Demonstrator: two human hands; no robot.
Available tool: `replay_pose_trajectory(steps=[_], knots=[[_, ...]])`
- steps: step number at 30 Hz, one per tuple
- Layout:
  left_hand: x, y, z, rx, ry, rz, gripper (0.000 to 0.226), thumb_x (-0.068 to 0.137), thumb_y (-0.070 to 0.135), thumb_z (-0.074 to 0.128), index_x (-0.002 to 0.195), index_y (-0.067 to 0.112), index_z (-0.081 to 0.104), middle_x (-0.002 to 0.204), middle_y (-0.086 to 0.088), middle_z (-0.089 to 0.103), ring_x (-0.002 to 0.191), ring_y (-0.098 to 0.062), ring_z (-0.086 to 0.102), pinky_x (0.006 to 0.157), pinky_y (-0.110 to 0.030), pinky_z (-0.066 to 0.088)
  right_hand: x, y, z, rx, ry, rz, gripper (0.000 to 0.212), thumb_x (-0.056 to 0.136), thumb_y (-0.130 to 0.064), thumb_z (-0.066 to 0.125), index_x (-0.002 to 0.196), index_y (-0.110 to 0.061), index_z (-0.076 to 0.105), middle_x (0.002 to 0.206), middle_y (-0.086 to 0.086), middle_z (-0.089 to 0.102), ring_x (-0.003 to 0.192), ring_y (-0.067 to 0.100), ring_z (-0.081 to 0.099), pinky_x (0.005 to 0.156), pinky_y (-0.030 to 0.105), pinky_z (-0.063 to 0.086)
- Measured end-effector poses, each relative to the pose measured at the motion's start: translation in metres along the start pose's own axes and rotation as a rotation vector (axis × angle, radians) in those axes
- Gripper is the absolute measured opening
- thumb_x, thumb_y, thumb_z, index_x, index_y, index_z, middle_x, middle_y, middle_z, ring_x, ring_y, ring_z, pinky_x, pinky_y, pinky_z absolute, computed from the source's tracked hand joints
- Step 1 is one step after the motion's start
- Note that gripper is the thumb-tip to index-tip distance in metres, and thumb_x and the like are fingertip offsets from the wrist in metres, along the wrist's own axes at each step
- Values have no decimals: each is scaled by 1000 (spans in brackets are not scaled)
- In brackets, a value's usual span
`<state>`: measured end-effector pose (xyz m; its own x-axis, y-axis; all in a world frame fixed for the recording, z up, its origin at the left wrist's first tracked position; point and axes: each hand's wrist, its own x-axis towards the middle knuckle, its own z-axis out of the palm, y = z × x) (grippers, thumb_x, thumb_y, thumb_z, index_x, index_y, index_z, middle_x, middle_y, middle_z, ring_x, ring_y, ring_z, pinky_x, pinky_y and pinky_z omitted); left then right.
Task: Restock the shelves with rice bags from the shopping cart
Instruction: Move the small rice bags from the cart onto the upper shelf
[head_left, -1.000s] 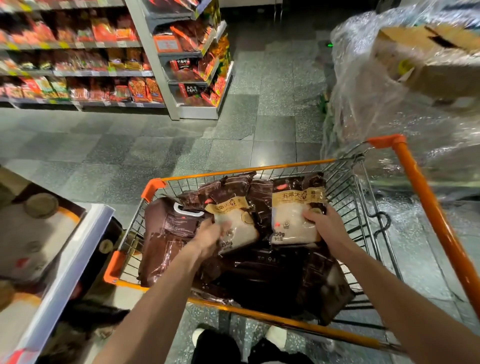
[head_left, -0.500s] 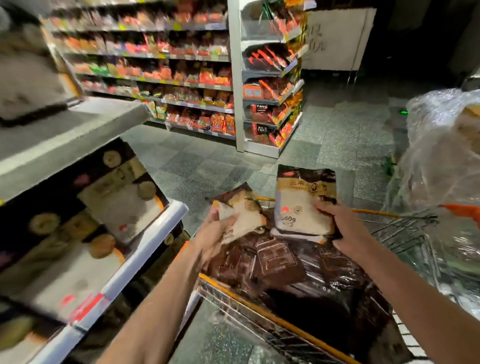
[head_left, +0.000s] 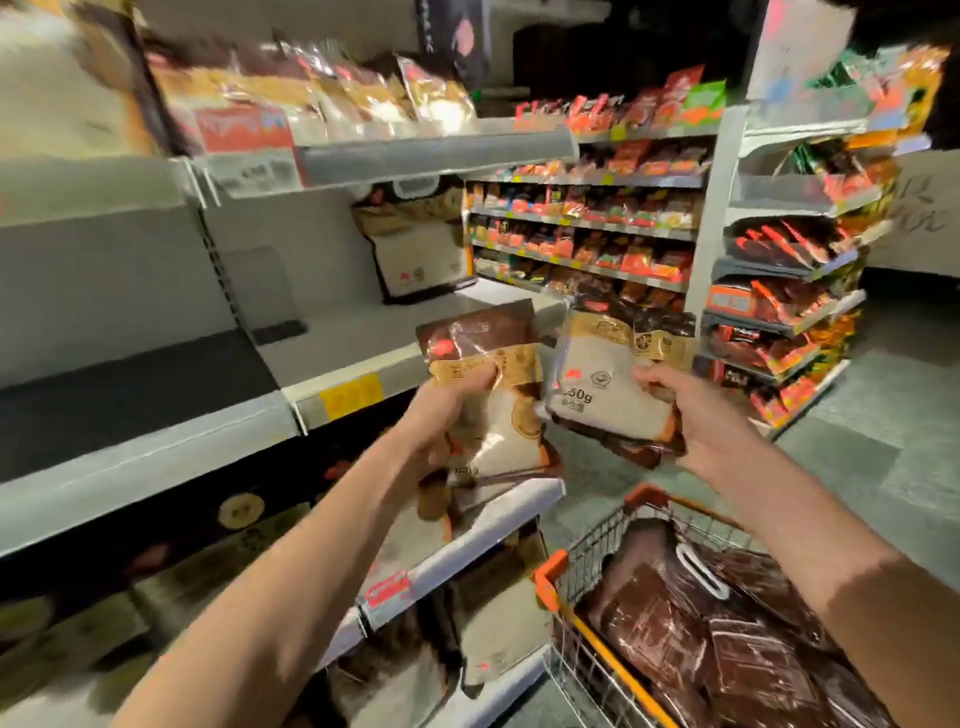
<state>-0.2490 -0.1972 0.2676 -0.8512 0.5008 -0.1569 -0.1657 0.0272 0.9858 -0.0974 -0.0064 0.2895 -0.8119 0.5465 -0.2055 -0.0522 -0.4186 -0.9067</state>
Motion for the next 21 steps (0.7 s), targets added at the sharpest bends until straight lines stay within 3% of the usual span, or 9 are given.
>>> replay_pose_trajectory(steps=[2, 4, 7, 9, 11, 14, 16, 18, 21], knots=[[-3, 31, -12, 12, 82, 65, 34, 82, 41, 77, 62, 18, 63, 49, 5, 55, 44, -15, 49, 45, -22, 35, 8, -10, 34, -18, -35, -11, 12, 91, -17, 59, 102, -12, 59, 74, 10, 70, 51, 18, 69, 38, 28, 51], [-8, 68, -22, 16, 166, 139, 32, 83, 37, 78, 63, 20, 60, 42, 9, 52, 38, -10, 46, 41, -19, 32, 16, -23, 64, 3, -86, 5, 11, 92, -24, 60, 95, -13, 60, 62, 7, 71, 48, 19, 67, 38, 31, 53], [-13, 124, -41, 0, 264, 288, 25, 83, 31, 78, 68, 18, 63, 49, 5, 56, 35, -7, 43, 39, -16, 27, 27, -49, 102, 15, -245, -2, 41, 79, -44, 71, 107, -15, 65, 92, 12, 75, 73, 27, 72, 58, 40, 60], [-19, 159, -49, 59, 291, 372, 21, 81, 33, 79, 78, 15, 69, 64, -5, 60, 45, -13, 47, 46, -23, 32, 34, -69, 122, -29, -280, -68, 62, 59, -47, 77, 109, -14, 66, 97, 14, 74, 78, 28, 72, 61, 40, 60], [-24, 192, -54, 147, 291, 450, 26, 83, 35, 77, 89, 11, 71, 69, -9, 57, 48, -14, 49, 45, -23, 36, 41, -92, 138, -75, -304, -151, 70, 51, -43, 82, 112, -11, 67, 96, 13, 75, 79, 29, 73, 60, 38, 59], [-21, 239, -59, 234, 397, 531, 37, 84, 37, 75, 103, 5, 72, 66, -5, 58, 53, -15, 53, 43, -20, 41, 53, -133, 159, -102, -394, -296, 56, 58, -38, 84, 105, -13, 69, 92, 10, 76, 70, 21, 74, 51, 29, 57], [-17, 267, -59, 268, 429, 553, 25, 86, 34, 74, 89, 9, 73, 55, 1, 49, 43, -12, 45, 37, -19, 36, 64, -161, 170, -101, -420, -390, 37, 69, -34, 83, 98, -14, 70, 84, 4, 77, 62, 14, 72, 47, 22, 53], [-9, 296, -58, 285, 470, 575, 26, 85, 33, 74, 68, 17, 63, 47, 4, 47, 32, -9, 42, 34, -17, 31, 77, -188, 182, -88, -438, -466, 38, 71, -31, 83, 101, -11, 71, 79, 2, 76, 60, 12, 71, 46, 21, 52], [1, 333, -60, 306, 556, 600, 26, 86, 32, 74, 68, 17, 61, 46, 5, 49, 30, -8, 42, 32, -17, 30, 98, -221, 199, -69, -494, -551, 34, 74, -26, 83, 103, -13, 70, 87, 4, 77, 67, 14, 73, 51, 27, 57]])
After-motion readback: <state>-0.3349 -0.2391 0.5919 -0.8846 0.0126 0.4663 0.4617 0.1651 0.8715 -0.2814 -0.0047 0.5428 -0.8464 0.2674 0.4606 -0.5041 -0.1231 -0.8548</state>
